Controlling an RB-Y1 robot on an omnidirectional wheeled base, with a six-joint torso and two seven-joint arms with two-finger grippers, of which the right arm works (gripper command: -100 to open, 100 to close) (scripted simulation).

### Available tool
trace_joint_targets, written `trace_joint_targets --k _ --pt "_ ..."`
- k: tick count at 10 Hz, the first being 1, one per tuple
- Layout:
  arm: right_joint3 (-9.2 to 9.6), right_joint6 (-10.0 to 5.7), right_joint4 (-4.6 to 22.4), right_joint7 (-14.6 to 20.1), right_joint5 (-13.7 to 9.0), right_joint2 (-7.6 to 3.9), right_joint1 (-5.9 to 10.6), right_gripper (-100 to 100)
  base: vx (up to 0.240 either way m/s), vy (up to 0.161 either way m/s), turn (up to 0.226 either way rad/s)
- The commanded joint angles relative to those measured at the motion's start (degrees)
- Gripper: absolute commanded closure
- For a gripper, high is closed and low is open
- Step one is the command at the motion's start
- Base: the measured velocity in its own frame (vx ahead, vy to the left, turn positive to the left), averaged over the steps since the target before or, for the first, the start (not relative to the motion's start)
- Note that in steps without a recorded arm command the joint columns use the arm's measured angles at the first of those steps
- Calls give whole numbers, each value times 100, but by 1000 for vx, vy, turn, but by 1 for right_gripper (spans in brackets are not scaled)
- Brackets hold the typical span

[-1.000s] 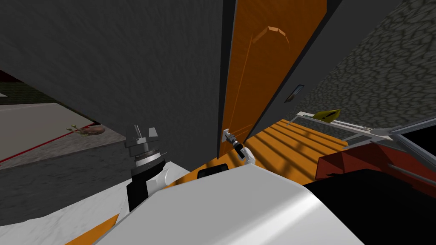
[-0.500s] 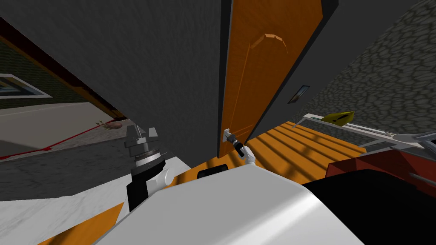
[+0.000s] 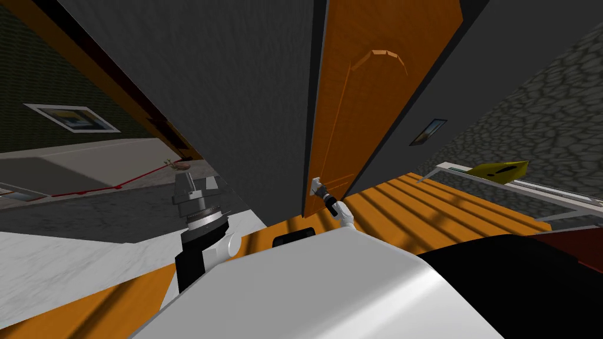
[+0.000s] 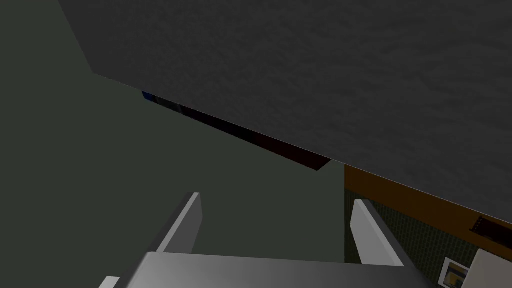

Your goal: Pull the door open

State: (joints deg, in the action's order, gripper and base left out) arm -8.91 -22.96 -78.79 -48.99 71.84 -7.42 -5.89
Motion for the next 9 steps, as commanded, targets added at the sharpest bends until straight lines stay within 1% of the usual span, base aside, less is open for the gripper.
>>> trace_joint_targets --k 1,2,4,5,6,7,8,9 --pt "196 182 91 -286 229 -34 -53 100 -89 -40 160" --pt "247 321 109 -431 357 -88 -40 100 -93 -46 166" --pt "247 321 109 -490 357 -88 -40 100 -37 -13 23" --pt "298 462 127 -671 487 -143 -27 100 -32 -2 89" --pt "298 462 127 -692 487 -143 -27 100 -38 -15 61" --pt "350 603 146 -894 616 -197 -13 100 -52 -31 108" --pt "350 603 146 -894 616 -197 -13 100 -36 -29 72" --pt "402 745 164 -1053 748 -253 0 100 -52 -25 128"
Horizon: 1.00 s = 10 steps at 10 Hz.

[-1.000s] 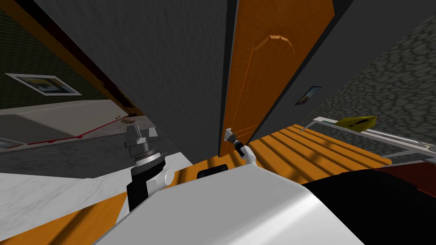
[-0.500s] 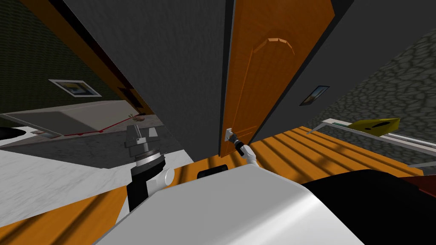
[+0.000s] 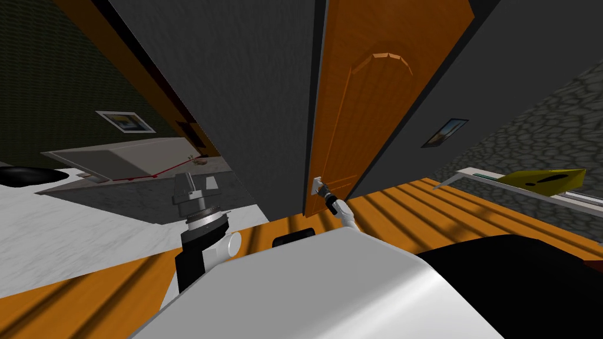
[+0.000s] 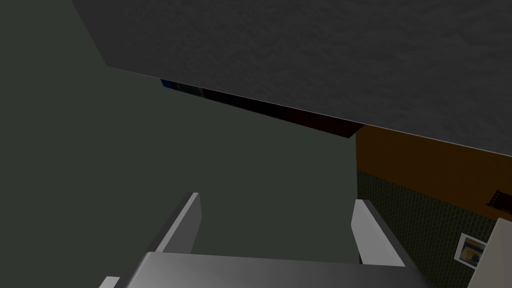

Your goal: Pull the door open

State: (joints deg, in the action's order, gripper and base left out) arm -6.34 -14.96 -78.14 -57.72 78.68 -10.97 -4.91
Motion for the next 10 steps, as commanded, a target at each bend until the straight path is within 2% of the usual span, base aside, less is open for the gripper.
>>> trace_joint_targets --k 1,2,3,10 --pt "145 -55 100 -225 64 103 -98 100 -45 -28 65" --pt "145 -55 100 -225 64 103 -98 100 -14 -21 -21" --pt "200 95 119 -439 201 45 -84 100 -44 -15 104" --pt "200 95 119 -439 201 45 -84 100 -9 -2 8"
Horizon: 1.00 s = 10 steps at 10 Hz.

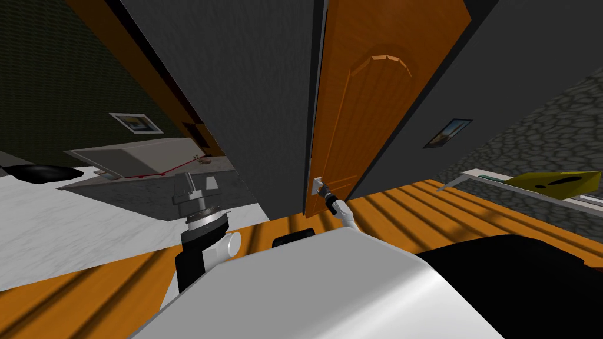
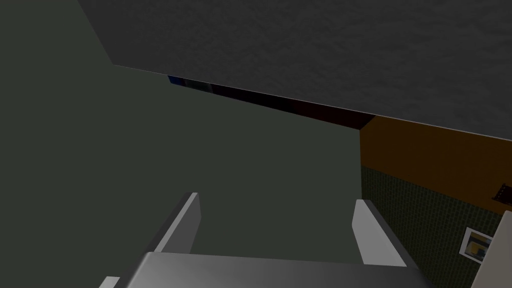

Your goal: Pull the door open

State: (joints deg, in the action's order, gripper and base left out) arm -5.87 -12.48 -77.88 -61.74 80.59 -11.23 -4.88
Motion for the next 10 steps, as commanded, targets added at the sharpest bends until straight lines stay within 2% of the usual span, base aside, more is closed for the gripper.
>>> trace_joint_targets --k 1,7,8,10 --pt "208 -3 113 -251 149 13 -73 100 -26 -29 137" --pt "208 -3 113 -251 149 13 -73 100 -10 -6 10" --pt "263 146 133 -466 287 -45 -59 100 -36 -15 74" --pt "263 146 133 -466 287 -45 -59 100 -32 -18 51"
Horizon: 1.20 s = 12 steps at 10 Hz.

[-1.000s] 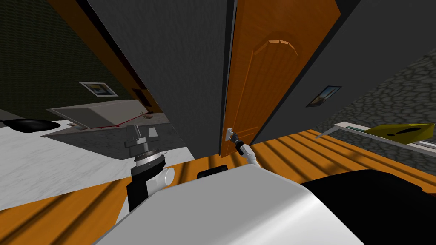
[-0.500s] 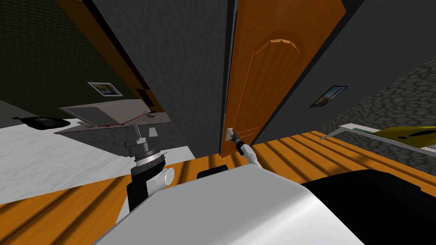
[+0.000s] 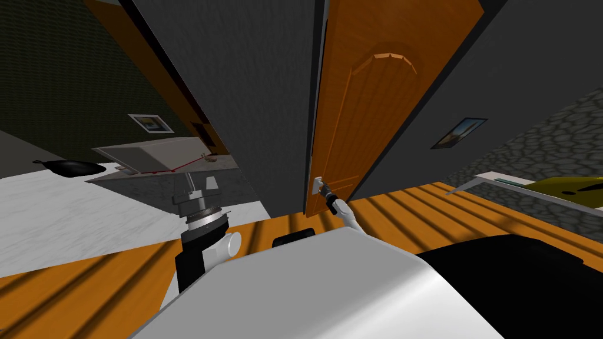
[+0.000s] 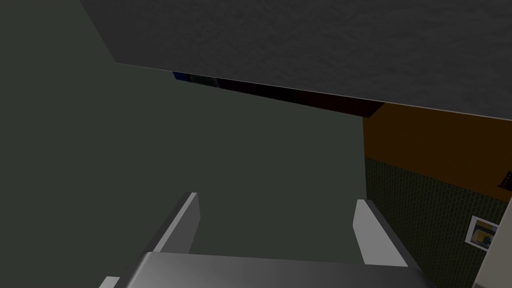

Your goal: Pull the door open

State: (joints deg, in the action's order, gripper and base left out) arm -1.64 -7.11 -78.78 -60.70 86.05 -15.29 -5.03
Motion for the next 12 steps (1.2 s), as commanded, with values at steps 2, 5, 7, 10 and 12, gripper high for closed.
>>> trace_joint_targets --k 2,5,7,10,12 --pt "-160 -282 222 -256 -260 362 -43 100 -9 5 15" --pt "-160 -391 222 -570 -260 362 -43 100 3 1 -6" --pt "-160 -391 222 -570 -260 362 -43 100 2 -3 2" --pt "-101 93 -7 -645 185 61 -85 100 -56 -35 75" --pt "-68 176 -19 -744 308 25 -109 100 -51 -22 70"
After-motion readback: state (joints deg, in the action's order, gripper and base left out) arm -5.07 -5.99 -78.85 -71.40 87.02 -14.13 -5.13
